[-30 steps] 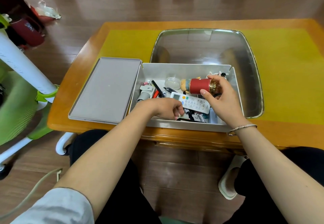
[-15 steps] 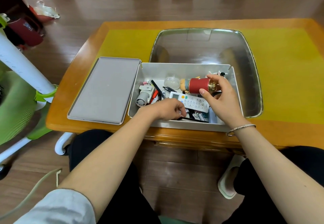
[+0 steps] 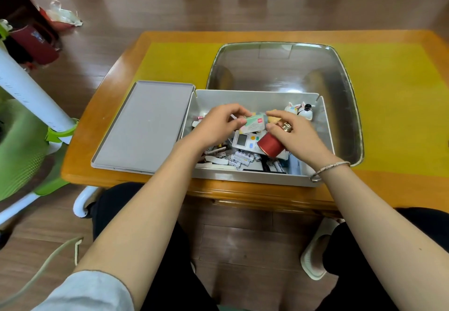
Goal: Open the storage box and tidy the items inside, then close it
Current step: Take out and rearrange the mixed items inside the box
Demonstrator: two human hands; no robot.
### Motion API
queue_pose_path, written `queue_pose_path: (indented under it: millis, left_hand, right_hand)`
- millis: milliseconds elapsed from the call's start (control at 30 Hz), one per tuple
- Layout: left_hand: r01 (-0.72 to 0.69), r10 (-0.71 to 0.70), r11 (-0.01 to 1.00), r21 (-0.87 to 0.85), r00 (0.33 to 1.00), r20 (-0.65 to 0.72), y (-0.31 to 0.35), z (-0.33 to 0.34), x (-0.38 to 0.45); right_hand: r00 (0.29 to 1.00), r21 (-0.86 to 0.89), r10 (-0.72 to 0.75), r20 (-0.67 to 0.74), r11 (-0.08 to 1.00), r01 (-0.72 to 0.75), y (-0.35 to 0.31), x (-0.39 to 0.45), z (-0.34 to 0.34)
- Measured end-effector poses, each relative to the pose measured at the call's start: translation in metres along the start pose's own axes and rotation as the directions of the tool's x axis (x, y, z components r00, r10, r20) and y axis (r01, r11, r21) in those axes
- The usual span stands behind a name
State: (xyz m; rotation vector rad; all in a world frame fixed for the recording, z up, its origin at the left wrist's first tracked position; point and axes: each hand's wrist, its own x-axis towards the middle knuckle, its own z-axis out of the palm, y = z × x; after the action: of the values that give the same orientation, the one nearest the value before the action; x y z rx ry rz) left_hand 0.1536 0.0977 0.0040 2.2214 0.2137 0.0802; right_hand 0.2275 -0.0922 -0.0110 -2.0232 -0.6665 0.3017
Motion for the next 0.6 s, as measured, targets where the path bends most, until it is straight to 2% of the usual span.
queue_pose_path:
  millis: [200, 300, 367, 467, 600]
  left_hand:
    - [-0.057, 0.057, 0.996, -0.068, 0.998, 0.001, 0.004, 0.006, 0.012]
    - [-0.026, 0.011, 0.989, -0.146, 0.995, -0.102, -0.006, 0.008, 0.023]
    - [0.065, -0.070, 0.997, -0.032, 0.983, -0.168, -0.017, 0.009, 0.035]
    - [0.185, -0.164, 0.964, 0.192, 0.979, -0.119, -0.030, 0.017, 0.048]
    - [0.244, -0.216, 0.955, 0.167, 0.962, -0.165, -0.033, 0.030, 0.056]
  right_hand:
    - [0.999, -0.109, 0.038, -0.016, 0.993, -0.039, -0.001, 0.020, -0.003]
    - [0.993, -0.144, 0.063, -0.100, 0.987, -0.077, 0.005, 0.021, -0.009]
    - [0.981, -0.108, 0.076, -0.177, 0.989, -0.096, 0.009, 0.022, -0.014]
    - [0.978, -0.115, 0.057, -0.202, 0.990, -0.081, 0.012, 0.022, -0.019]
    - [0.981, -0.107, 0.066, -0.185, 0.990, -0.087, 0.012, 0.020, -0.018]
